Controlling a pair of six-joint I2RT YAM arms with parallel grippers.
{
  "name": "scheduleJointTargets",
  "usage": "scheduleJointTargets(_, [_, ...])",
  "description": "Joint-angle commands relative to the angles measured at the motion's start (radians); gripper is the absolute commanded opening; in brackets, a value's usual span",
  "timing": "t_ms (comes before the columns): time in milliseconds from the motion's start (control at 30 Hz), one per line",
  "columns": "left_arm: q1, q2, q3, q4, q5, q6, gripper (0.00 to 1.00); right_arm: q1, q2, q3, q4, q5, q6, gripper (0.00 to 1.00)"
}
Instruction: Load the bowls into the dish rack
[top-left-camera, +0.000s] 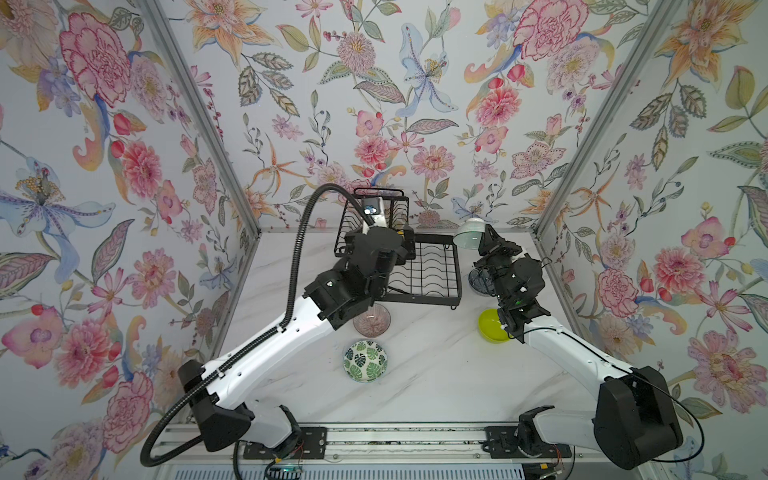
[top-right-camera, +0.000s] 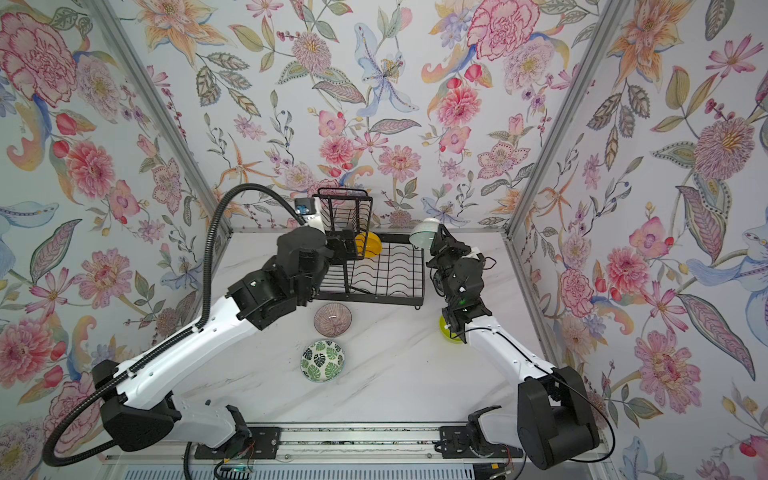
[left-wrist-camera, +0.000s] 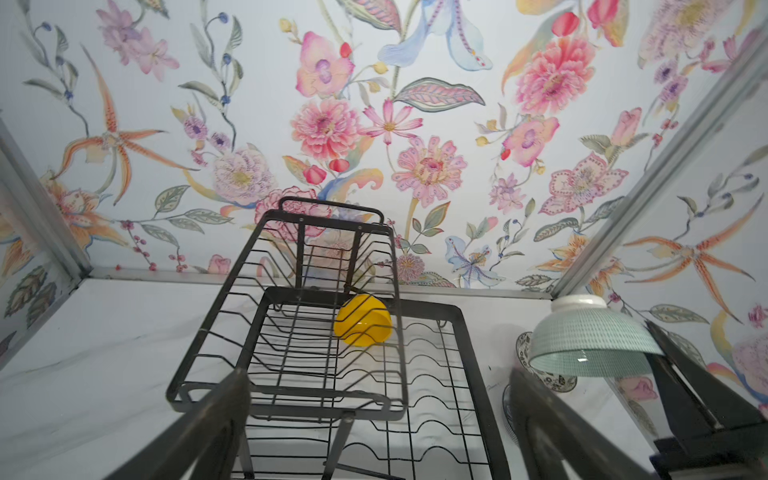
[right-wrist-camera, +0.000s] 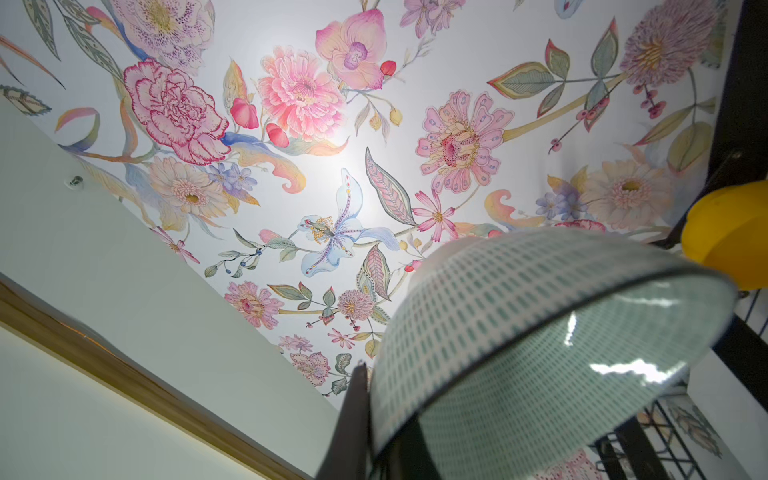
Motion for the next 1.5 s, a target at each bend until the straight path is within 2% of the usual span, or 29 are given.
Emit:
scheduleJointTargets(0, [0.165, -0.066, 0.018, -0.218, 0.224, -0.200, 0.99, 0.007, 0.038, 0.002, 0.120, 0.024, -0.108, 0.00])
scheduleJointTargets(133, [0.410, -0.112, -0.047, -0.232, 0.493, -0.293, 0.99, 0.037, 0.106, 0.007, 0.168, 0.092, -0.163, 0.00])
scheduleJointTargets(267, [0.601, -0.135, -0.178, -0.161, 0.709, -0.359, 0.99, 0.067, 0.201, 0.023, 0.214, 0.152, -0.168, 0.00])
scheduleJointTargets(400, [0.723, -0.155, -0.341, -0.061, 0.888, -0.444, 0.99, 0.097, 0.295, 0.041, 0.266, 0.221, -0.146, 0.00])
scheduleJointTargets(567, [0.825, -0.181, -0.577, 0.201, 1.060, -0.576, 0.99, 0.109, 0.392, 0.089, 0.250, 0.217, -0.159, 0.00])
scheduleJointTargets(700, [0.851, -0.118, -0.640, 0.334, 1.152, -0.604, 0.99, 0.116, 0.486, 0.152, 0.269, 0.196, -0.150, 0.00])
scheduleJointTargets(1000, [0.853, 0.119, -0.635, 0.613, 1.386, -0.715, 0.99, 0.132, 0.686, 0.336, 0.266, 0.149, -0.115, 0.00])
scheduleJointTargets(1467, [0.853, 0.325, -0.585, 0.729, 1.478, -0.782, 0.99, 0.157, 0.881, 0.572, 0.200, 0.150, -0.085, 0.00])
